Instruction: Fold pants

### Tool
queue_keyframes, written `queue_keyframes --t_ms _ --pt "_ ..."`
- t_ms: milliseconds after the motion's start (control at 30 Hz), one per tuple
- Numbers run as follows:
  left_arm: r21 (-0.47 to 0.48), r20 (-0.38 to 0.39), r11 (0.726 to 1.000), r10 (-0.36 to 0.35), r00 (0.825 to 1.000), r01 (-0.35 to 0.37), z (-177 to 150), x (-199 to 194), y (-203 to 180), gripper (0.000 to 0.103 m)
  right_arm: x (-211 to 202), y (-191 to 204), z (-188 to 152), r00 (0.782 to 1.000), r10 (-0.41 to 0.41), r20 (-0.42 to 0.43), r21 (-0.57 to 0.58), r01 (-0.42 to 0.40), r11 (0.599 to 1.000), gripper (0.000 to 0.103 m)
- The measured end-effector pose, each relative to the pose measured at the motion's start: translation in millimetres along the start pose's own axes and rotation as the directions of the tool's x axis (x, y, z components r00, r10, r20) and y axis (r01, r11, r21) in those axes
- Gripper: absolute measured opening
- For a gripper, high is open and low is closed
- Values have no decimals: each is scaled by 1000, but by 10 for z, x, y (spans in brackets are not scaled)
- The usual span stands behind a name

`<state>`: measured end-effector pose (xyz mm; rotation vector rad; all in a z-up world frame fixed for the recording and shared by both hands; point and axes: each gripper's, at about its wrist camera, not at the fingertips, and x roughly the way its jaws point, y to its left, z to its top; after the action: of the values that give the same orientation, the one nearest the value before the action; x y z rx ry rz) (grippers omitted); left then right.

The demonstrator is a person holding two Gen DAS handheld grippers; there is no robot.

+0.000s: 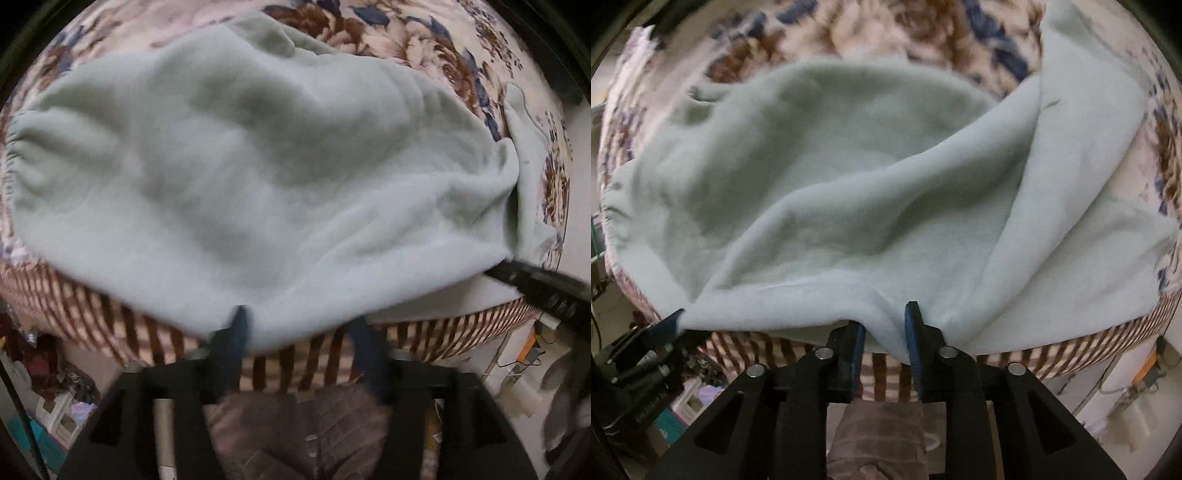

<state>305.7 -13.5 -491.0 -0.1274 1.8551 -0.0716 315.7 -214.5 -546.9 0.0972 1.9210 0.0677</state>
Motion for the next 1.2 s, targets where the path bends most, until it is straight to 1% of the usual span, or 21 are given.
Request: queue_keyframes --t_ms 33,133,233,333,400,467,500,533,567,600,633,700,733,767,800,900,1033,1100,1133,1167,1200 --pt "-8 6 1000 5 1000 -5 -41 -25 -8 87 -71 6 -21 1000 4 5 -10 -4 1000 25" --pt "-29 26 999 23 999 -23 -151 -48 -6 88 -239 -32 -46 999 45 7 -25 -45 999 26" --pt "-100 58 995 29 998 -23 -261 -127 67 88 -333 -123 14 994 105 -25 -16 -105 994 28" --pt "-130 118 991 42 992 -27 -152 -286 67 88 -390 -315 26 985 169 -39 -4 -169 986 30" --pt "-122 161 992 63 985 -44 4 -361 60 88 -290 -484 85 949 301 -92 47 -298 953 44" --pt "-117 179 992 67 982 -46 108 -310 29 88 -221 -657 79 892 431 -134 109 -419 901 103" --pt "-127 191 991 66 979 -42 189 -308 35 88 -197 -703 66 883 449 -137 119 -435 892 103" --pt "-133 195 990 70 978 -45 256 -318 51 88 -195 -739 56 888 441 -132 115 -429 896 103" --pt "-138 203 989 73 976 -46 319 -326 58 88 -218 -775 60 930 350 -112 87 -341 936 103" --pt "-138 215 989 89 973 -60 368 -329 100 88 -254 -794 65 961 265 -78 67 -260 963 103" --pt "-138 227 987 115 967 -85 409 -341 96 88 -315 -822 93 982 187 -32 52 -185 981 103" --pt "-127 259 982 171 951 -142 517 -344 58 88 -400 -885 158 997 71 35 64 -74 995 103" --pt "-118 275 975 214 937 -188 586 -320 41 88 -448 -916 248 997 -8 78 73 3 997 103" --pt "-113 284 971 237 929 -213 627 -298 46 88 -504 -955 400 983 -122 140 84 111 990 103" --pt "-106 295 966 258 920 -237 726 -240 39 88 -526 -980 524 964 -194 179 100 178 979 103" --pt "-109 287 958 286 914 -266 926 -118 81 88 -508 -1081 1013 916 -312 253 165 277 947 101" --pt "-104 282 957 290 915 -271 1167 -24 95 88 -377 -1144 1585 899 -355 257 249 293 923 96" --pt "-95 287 956 292 912 -276 1216 -14 65 88 -263 -1124 1814 905 -345 250 260 280 924 92" --pt "-88 291 957 290 912 -276 1235 -16 48 88 -184 -1113 1945 910 -339 239 259 277 925 85" --pt "-81 294 957 291 911 -279 1242 -17 29 88 -103 -1129 2032 918 -331 218 249 275 929 68" --pt "-76 294 956 292 910 -282 1239 -21 7 88 -1 -1163 2098 933 -310 183 239 264 934 58"
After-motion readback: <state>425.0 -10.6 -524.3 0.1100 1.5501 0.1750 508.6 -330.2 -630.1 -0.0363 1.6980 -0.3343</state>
